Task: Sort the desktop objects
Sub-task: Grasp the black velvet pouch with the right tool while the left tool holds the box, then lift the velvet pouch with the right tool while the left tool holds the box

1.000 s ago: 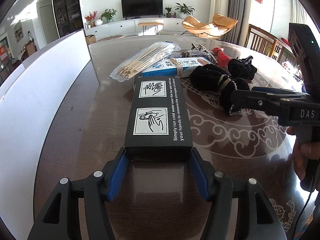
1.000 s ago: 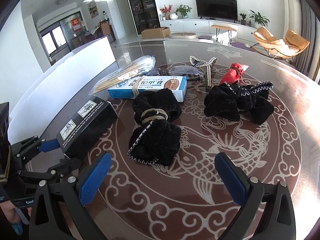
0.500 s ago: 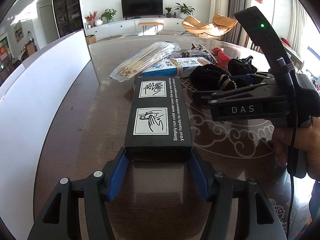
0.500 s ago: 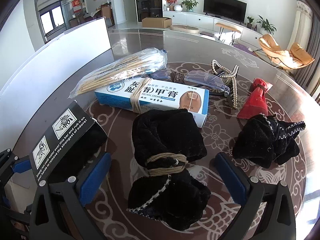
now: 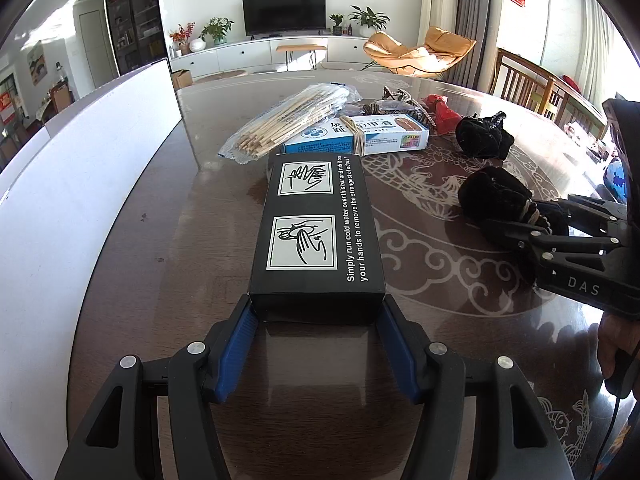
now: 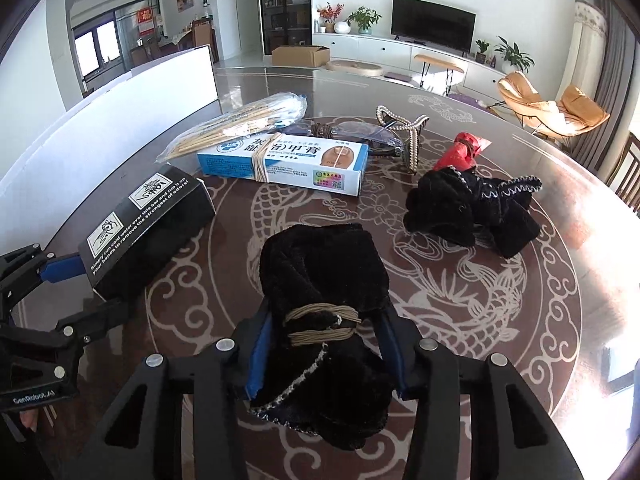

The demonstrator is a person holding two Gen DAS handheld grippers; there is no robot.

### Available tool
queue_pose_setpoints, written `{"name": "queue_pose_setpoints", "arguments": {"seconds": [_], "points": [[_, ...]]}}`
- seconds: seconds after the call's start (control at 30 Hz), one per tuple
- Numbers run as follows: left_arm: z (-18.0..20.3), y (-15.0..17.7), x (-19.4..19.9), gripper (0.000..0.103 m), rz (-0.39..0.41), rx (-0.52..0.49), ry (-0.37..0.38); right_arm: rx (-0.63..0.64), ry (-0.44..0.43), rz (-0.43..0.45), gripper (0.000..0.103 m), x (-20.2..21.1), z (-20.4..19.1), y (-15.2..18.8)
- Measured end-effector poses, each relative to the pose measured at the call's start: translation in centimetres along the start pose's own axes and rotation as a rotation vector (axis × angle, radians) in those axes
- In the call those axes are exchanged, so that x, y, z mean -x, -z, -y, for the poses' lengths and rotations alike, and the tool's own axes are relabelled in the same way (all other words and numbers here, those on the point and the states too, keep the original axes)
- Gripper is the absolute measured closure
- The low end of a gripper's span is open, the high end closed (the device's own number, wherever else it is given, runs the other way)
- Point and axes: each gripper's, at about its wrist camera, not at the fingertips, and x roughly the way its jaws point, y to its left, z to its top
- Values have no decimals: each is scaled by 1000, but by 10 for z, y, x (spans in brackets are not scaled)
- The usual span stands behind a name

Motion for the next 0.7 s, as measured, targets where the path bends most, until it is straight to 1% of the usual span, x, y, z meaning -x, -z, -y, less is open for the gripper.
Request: {"name": "queue_pose_setpoints", "arguments": {"seconds": [0.17,0.27,0.3,0.33,0.4,0.47,0.53,0.6,0.7], "points": [[0,0,0,42,0,0,0,-49,28,2,55,32,15,39],[0,0,0,42,0,0,-1,-93,49,4,52,46,22,54],[1,0,1,41,0,-2,-6,-113,51,5,45,50,25,58],[1,0,1,38,-1,1,-15,-132,49,5,30,53,23,62],[-2,-1,-2,14,-16,16,-39,-141,59,-12,14,51,23,63],[-5,-1,-3,13,-22,32,-28,-127,75,-23,14,48,20,62],[-6,-1,-4,13,-24,37,-21,-110,86,-33,11,45,16,61],[-5,-1,-4,12,-26,32,-26,-96,83,-39,7,43,14,61],[-4,-1,-4,10,-29,28,-21,-93,78,-42,6,40,13,60]]}}
